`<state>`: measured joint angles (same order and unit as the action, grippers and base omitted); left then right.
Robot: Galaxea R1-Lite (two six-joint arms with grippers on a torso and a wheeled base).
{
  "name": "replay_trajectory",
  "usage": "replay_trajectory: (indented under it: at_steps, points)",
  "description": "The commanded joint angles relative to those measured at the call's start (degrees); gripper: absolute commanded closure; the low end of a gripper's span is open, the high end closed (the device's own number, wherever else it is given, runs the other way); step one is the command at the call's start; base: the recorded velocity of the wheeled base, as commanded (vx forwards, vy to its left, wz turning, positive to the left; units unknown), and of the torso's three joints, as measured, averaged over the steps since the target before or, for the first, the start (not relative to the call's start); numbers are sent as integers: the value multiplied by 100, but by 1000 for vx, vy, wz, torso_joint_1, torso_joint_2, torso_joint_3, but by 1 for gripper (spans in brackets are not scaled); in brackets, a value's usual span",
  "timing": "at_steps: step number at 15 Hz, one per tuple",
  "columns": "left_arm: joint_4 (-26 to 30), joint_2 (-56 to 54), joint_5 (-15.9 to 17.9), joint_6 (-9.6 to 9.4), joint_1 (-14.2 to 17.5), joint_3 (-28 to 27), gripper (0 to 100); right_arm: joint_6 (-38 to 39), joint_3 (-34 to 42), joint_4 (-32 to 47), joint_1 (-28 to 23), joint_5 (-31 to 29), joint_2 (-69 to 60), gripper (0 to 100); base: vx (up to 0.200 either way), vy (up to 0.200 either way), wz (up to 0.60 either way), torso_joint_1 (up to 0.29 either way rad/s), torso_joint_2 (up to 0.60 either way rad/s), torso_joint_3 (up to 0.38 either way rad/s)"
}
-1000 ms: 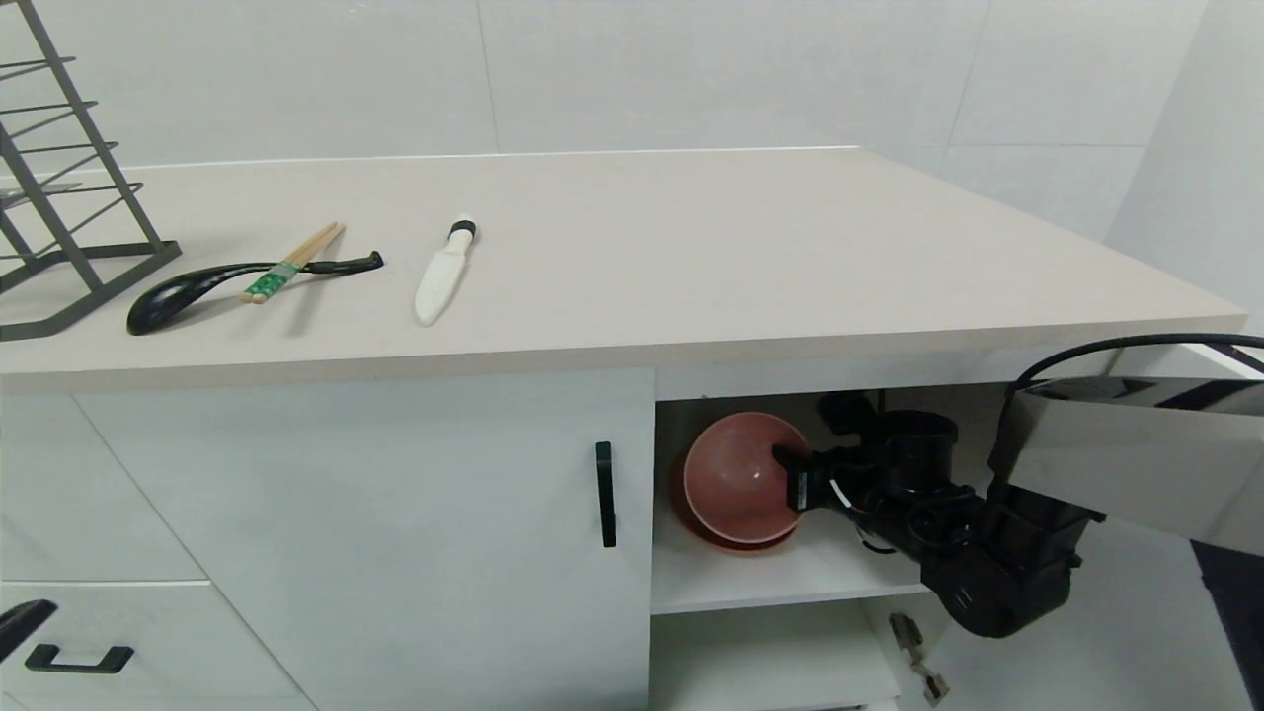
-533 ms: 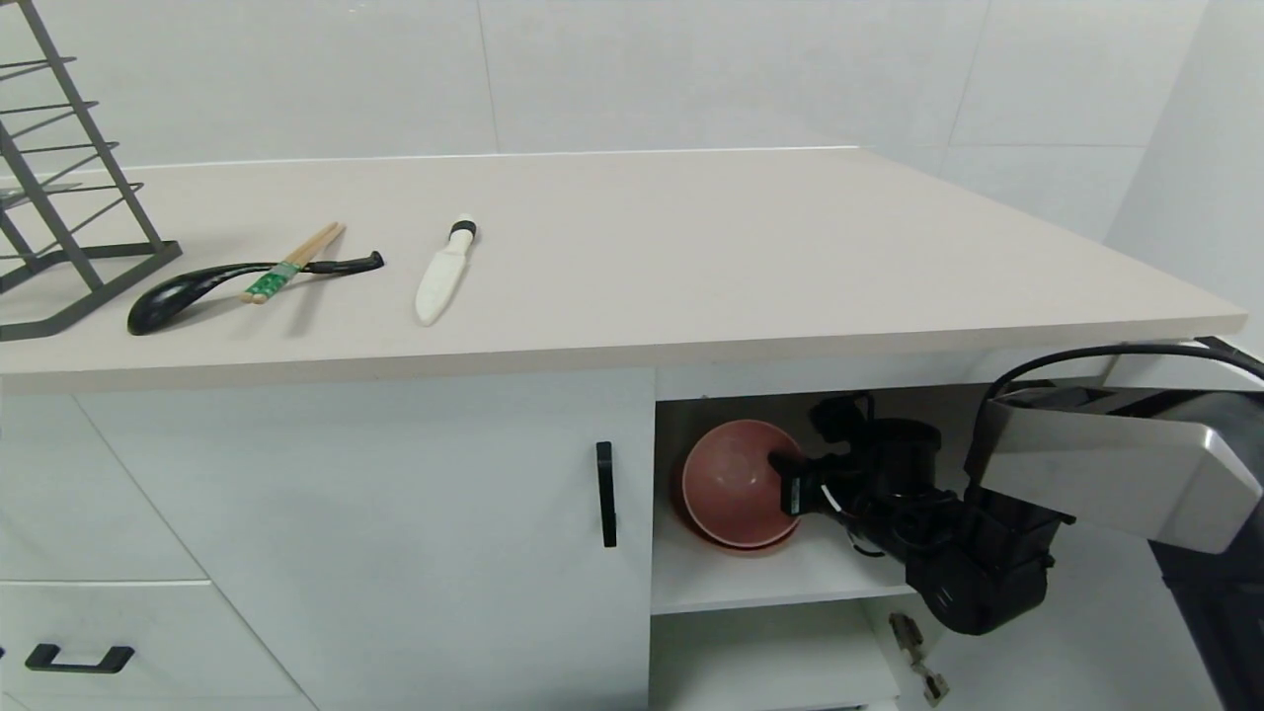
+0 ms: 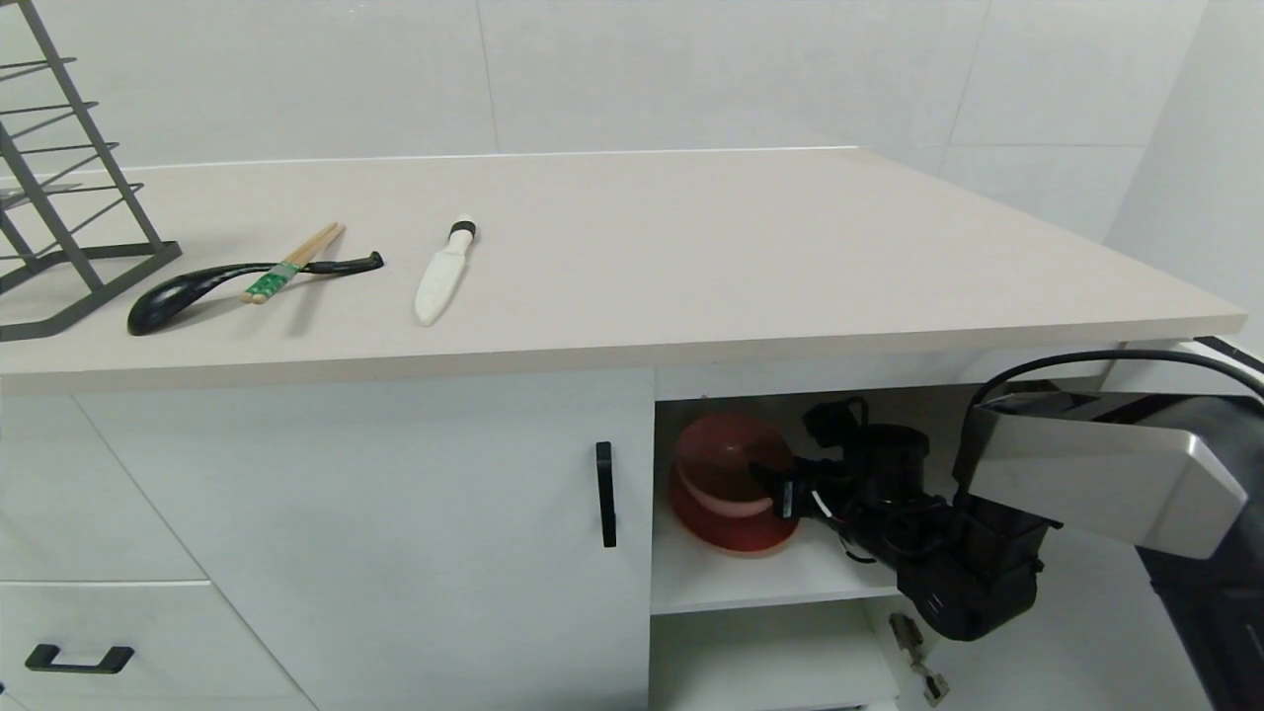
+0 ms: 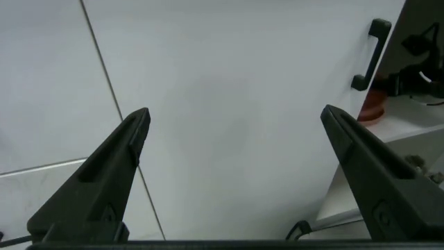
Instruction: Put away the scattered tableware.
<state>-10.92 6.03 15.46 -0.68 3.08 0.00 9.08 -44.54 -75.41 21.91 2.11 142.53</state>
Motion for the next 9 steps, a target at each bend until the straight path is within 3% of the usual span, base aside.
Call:
replay_trajectory:
  at_steps: [1, 4, 5, 6, 9]
  points:
    - [20, 3, 1, -2, -10, 0, 0, -29, 113, -26, 15, -35, -15, 0, 0, 0, 0, 0, 0, 0]
    - [196, -23, 10, -46, -10, 0, 0, -64, 253, -343, 138, -35, -76, 0, 0, 0, 0, 0, 0, 0]
    - [372, -76, 10, -143, -1, 0, 0, -73, 403, -589, 226, -35, -252, 0, 0, 0, 0, 0, 0, 0]
    - [539, -94, 1, -275, -1, 0, 0, -73, 754, -756, 367, -44, -595, 0, 0, 0, 0, 0, 0, 0]
    - [626, -120, 1, -292, -10, 0, 0, -82, 1941, -817, 692, -281, -1562, 0, 0, 0, 0, 0, 0, 0]
